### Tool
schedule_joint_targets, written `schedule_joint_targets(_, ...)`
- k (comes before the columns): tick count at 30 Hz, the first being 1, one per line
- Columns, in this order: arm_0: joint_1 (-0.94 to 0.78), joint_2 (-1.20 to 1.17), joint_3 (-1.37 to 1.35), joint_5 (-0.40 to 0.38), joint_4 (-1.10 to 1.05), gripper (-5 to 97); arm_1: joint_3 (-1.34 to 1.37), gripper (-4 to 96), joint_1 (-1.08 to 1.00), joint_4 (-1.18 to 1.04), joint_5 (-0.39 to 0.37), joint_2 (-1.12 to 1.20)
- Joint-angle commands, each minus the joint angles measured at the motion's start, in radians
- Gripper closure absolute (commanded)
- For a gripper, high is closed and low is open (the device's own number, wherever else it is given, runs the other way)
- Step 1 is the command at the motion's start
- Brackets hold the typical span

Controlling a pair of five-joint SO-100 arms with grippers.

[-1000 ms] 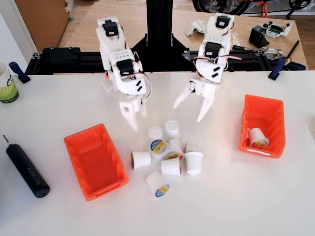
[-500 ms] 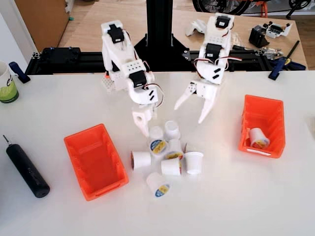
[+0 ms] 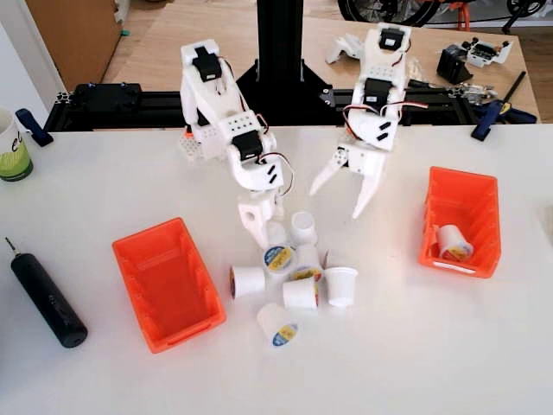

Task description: Sort the coffee pods, blue into left, red into right

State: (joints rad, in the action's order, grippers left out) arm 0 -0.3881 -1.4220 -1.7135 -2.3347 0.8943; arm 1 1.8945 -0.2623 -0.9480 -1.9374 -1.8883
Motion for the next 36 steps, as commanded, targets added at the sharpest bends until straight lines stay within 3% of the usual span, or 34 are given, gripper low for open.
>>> schedule_joint_targets(1, -0.014, 0.006, 0.046, 0.011, -0.038, 59, -0.003, 54.1, 0.002, 0.017, -0.002, -0.003)
schedule_joint_targets(18, -0.018, 0.025, 0.054, 0.034, -0.06, 72, 0.006, 54.9, 0.0, 0.044, 0.002, 0.006)
schedule_joint_targets(26, -0.015, 0.003, 0.129, 0.046, 0.094, 73, 0.006, 54.9, 0.003, 0.058, 0.002, 0.02)
schedule_joint_targets(31, -0.035, 0.011, 0.387, 0.124, 0.344, 73, -0.008, 54.9, 0.003, 0.015, -0.011, 0.02)
schedule_joint_targets(36, -0.08, 0.012, 0.609, 0.256, 0.499, 73, -0.232, 53.8, 0.051, -0.334, -0.104, 0.0)
